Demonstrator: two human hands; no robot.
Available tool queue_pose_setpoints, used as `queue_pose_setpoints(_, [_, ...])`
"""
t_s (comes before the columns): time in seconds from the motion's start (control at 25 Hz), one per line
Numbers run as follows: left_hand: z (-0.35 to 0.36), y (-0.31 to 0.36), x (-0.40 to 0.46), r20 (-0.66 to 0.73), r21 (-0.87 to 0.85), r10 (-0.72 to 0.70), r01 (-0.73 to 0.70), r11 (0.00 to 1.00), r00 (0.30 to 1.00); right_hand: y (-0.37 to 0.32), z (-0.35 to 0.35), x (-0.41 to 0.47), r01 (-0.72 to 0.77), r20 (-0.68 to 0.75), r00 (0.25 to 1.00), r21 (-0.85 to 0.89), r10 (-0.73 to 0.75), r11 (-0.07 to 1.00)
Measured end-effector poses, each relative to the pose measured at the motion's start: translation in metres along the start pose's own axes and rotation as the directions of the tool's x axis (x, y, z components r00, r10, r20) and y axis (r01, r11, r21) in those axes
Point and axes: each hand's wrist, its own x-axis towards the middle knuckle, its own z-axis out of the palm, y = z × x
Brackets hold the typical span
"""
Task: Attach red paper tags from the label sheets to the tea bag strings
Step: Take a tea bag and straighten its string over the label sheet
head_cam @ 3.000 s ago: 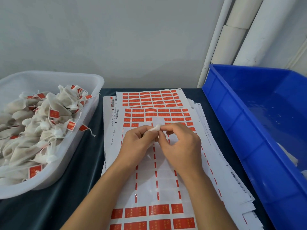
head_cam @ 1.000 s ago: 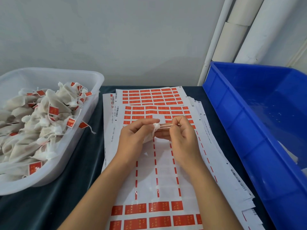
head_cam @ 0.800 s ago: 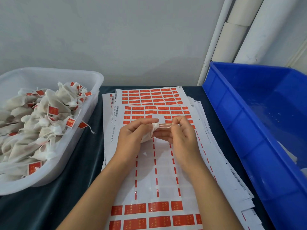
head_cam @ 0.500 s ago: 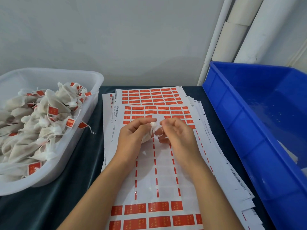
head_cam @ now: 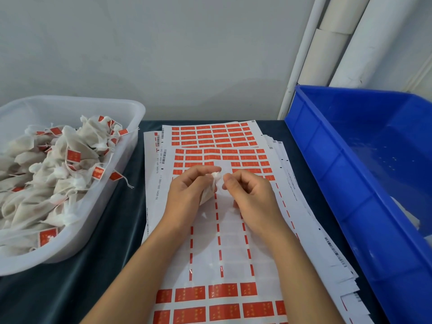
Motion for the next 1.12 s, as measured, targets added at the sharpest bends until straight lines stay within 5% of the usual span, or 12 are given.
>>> queue_pose_setpoints(0.32, [0.004,0.004,-0.002,0.082,0.075,0.002,-0.008,0.997,0.997,-0.008,-0.002,0.000,-0.079,-0.107,0.988,0.283,0.113,0.956])
queue_pose_setpoints(0.52, [0.005,0.003,-0.001,0.141,0.095,0.044,-0.058,0.994,0.989,-0.011,-0.001,0.000,-0.142,-0.024,0.984,0.482,0.175,0.864])
queue_pose_setpoints(0.88, [0.006,-0.002,-0.001,0.221,0.097,0.088,-0.112,0.989,0.971,-0.009,-0.002,0.004,-0.160,-0.173,0.914,0.676,0.366,0.719])
queue_pose_setpoints(1.04, [0.003,0.001,-0.002,0.232,0.069,0.068,-0.086,0.994,0.970,-0.006,-0.002,0.003,-0.112,-0.191,0.940,0.609,0.282,0.785])
queue_pose_setpoints(1.12, [0.000,0.003,-0.005,0.216,0.069,0.074,-0.091,0.993,0.973,-0.002,-0.001,0.001,-0.022,-0.254,0.963,0.252,0.088,0.968])
